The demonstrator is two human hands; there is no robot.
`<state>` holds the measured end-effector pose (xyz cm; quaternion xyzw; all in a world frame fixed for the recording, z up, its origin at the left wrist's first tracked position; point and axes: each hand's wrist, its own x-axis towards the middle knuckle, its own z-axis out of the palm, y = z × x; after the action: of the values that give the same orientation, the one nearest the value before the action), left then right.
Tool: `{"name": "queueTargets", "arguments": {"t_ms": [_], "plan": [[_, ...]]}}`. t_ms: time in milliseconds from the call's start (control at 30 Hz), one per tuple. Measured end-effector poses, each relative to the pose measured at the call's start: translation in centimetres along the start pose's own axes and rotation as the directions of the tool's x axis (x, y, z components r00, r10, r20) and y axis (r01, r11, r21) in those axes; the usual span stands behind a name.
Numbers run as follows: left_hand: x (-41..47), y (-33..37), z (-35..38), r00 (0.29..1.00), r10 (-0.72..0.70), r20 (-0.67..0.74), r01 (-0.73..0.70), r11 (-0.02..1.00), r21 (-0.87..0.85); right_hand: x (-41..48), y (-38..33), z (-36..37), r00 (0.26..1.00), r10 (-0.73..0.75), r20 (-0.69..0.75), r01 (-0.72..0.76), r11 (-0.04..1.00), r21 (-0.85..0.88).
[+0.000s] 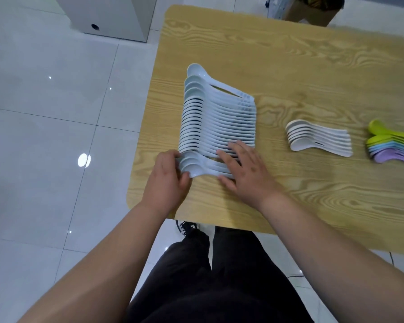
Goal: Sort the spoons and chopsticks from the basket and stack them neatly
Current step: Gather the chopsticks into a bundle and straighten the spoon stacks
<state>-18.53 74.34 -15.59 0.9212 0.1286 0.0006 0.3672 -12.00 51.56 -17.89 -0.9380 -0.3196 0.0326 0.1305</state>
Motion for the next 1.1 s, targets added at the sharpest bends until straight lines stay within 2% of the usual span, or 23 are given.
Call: {"name": "queueTargets", "arguments": {"t_ms": [200, 300, 333, 400, 500, 600, 767, 867, 933, 1100], "plan": [[0.7, -0.5, -0.1, 0.995, 0.063, -0.072, -0.06, 0.997, 0.043, 0.9, 0.1, 1.1, 0.996, -0.016, -0.086, 0.012, 0.999, -0.046], [1.7, -0.6, -0.1, 0.951, 0.273, -0.143, -0.238, 0.946, 0.222, 1.1, 0.4, 1.4, 0.993, -0.015, -0.12, 0.01, 0.999, -0.037], [2.2, -0.3, 0.0, 0.928, 0.36, -0.099, -0.321, 0.905, 0.278, 1.0, 0.4, 1.5, 0.992, -0.015, -0.125, 0.011, 0.999, -0.032], [3.6, 0.8, 0.3, 0.879, 0.467, 0.095, -0.465, 0.797, 0.385, 1.0, 0.5, 1.8, 0.99, -0.009, -0.141, 0.006, 1.0, -0.021], [5.0, 2.1, 1.1, 0.838, 0.421, 0.347, -0.545, 0.665, 0.51, 1.1, 0.7, 2.0, 0.986, 0.006, -0.169, -0.004, 1.0, 0.017], [5.7, 2.1, 1.3, 0.829, 0.389, 0.402, -0.558, 0.618, 0.554, 1.0, 1.2, 1.4, 0.986, -0.009, -0.167, 0.025, 0.995, 0.097], [5.5, 2.8, 1.7, 0.843, 0.376, 0.386, -0.538, 0.578, 0.613, 4.5, 3.3, -1.5, 0.966, 0.038, -0.257, 0.021, 0.975, 0.222], [5.4, 3.2, 2.2, 0.849, 0.383, 0.365, -0.528, 0.577, 0.622, 10.7, 4.9, -3.1, 0.979, 0.122, -0.161, -0.082, 0.969, 0.232], [5.6, 3.5, 2.7, 0.849, 0.391, 0.354, -0.525, 0.558, 0.643, 14.7, 5.8, -3.7, 0.989, 0.12, -0.087, -0.096, 0.965, 0.243], [5.8, 3.8, 3.2, 0.853, 0.404, 0.33, -0.514, 0.542, 0.665, 20.2, 7.3, -3.6, 0.968, 0.136, 0.209, -0.19, 0.946, 0.262]]}}
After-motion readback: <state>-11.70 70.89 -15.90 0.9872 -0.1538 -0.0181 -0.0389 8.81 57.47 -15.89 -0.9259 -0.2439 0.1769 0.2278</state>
